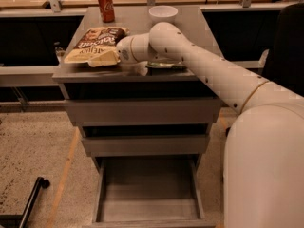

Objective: Place brown chip bag into bottom drawer

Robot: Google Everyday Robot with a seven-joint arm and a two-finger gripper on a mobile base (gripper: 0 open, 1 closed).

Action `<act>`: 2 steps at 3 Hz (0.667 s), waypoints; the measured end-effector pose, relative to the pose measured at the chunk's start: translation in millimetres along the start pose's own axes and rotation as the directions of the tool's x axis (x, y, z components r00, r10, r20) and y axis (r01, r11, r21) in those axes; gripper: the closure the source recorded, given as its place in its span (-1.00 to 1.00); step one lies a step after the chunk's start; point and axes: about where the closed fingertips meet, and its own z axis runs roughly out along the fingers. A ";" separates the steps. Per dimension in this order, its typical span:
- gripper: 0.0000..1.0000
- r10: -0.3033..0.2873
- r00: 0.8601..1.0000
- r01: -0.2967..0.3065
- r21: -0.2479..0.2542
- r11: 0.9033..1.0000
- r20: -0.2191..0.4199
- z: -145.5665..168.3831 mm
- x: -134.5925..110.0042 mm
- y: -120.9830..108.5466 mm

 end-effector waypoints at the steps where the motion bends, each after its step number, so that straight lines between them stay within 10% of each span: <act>1: -0.19 -0.014 1.000 0.013 0.069 0.998 0.014 -10.0 -2.7 -13.0; 2: 0.30 -0.027 0.999 0.024 0.111 0.994 0.026 -22.3 -5.1 -15.5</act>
Offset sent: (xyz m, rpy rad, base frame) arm 0.0010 -0.0436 0.0212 -0.0206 -0.0987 -0.1446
